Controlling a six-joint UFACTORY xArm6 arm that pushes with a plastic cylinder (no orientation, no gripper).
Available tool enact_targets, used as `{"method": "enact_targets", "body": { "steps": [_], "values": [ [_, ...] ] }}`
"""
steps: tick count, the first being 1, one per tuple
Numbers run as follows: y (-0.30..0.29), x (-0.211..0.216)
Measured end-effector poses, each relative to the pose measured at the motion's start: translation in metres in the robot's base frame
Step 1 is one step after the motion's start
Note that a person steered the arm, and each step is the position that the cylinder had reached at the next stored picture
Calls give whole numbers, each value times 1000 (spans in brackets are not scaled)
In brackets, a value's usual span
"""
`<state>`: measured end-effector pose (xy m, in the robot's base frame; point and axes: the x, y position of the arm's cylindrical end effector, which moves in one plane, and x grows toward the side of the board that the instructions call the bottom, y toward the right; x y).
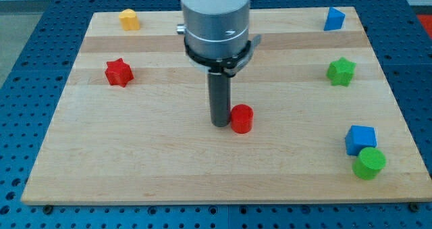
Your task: Move the green circle to the bottom of yellow hexagon
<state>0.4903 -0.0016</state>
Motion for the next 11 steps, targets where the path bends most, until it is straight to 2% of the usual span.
{"method": "enact_targets", "body": {
  "steps": [3,6,8,11],
  "values": [
    [71,-1],
    [71,12],
    [68,39],
    [135,22]
  ]
}}
